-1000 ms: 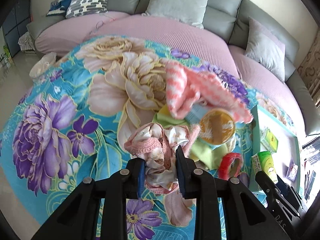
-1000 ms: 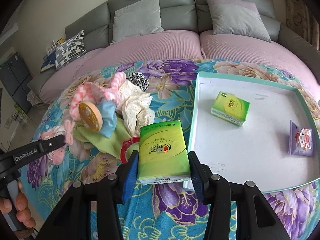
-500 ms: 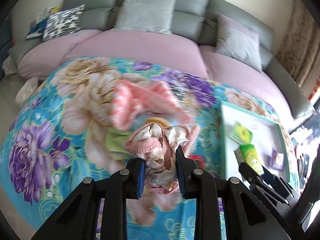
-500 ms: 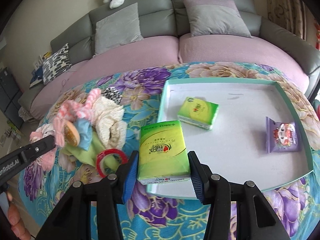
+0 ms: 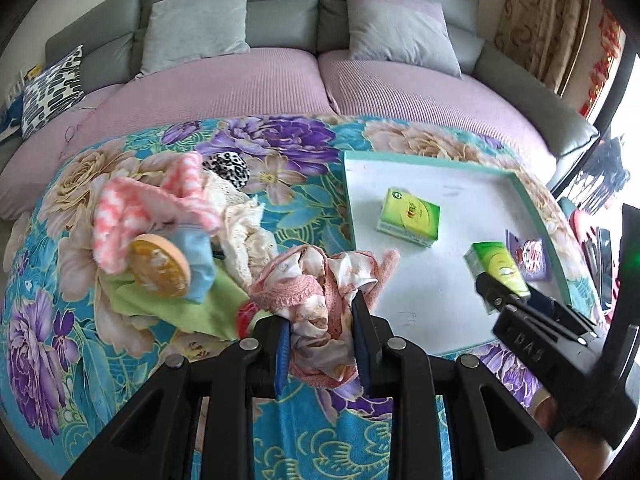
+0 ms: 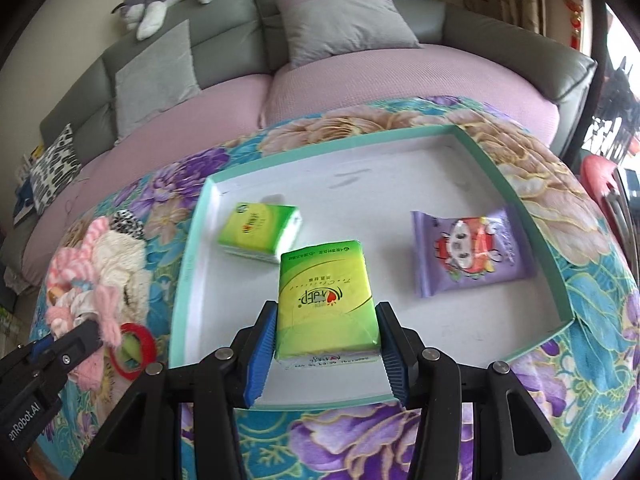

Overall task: Organize soft objects
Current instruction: 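Carry the lace cloth with the left gripper while the right carries the tissue pack to the tray, then release the tissue pack with the right gripper while the left releases the lace cloth in the tray, then move both grippers back from the tray toward the pile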

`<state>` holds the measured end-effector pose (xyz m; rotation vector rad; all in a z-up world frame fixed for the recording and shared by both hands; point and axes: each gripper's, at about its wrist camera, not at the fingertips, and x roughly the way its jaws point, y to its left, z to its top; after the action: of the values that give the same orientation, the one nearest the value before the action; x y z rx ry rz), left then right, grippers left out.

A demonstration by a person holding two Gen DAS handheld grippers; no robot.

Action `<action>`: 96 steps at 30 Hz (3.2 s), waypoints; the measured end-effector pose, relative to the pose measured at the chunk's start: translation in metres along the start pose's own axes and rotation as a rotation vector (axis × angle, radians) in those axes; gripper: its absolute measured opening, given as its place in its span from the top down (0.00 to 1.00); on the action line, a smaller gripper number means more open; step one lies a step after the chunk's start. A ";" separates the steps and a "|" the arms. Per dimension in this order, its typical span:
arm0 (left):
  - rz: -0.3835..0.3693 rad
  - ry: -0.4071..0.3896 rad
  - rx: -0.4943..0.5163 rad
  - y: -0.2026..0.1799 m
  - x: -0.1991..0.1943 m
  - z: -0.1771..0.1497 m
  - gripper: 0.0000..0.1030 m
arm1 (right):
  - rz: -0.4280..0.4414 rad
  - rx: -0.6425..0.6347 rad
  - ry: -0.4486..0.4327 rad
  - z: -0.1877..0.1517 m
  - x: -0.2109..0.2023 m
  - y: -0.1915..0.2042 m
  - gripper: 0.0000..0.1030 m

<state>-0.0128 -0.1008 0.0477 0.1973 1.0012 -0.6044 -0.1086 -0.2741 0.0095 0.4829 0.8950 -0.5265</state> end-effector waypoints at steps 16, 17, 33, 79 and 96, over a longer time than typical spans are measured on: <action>0.001 0.041 0.162 -0.069 0.021 0.015 0.72 | -0.074 0.183 -0.008 0.005 -0.005 -0.072 0.50; -0.004 0.044 0.166 -0.074 0.025 0.015 0.72 | -0.078 0.193 -0.009 0.005 -0.005 -0.076 0.50; -0.075 0.082 0.175 -0.103 0.071 0.015 0.67 | -0.094 0.249 -0.023 0.006 -0.006 -0.097 0.50; 0.120 -0.016 -0.097 -0.013 0.061 0.025 0.06 | -0.107 0.070 -0.048 0.009 -0.005 -0.049 0.00; 0.285 -0.069 -0.132 0.038 0.012 0.024 0.06 | 0.012 -0.067 -0.032 -0.001 0.002 0.018 0.00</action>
<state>0.0308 -0.0842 0.0463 0.1969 0.9218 -0.2822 -0.0973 -0.2601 0.0109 0.4177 0.8761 -0.4901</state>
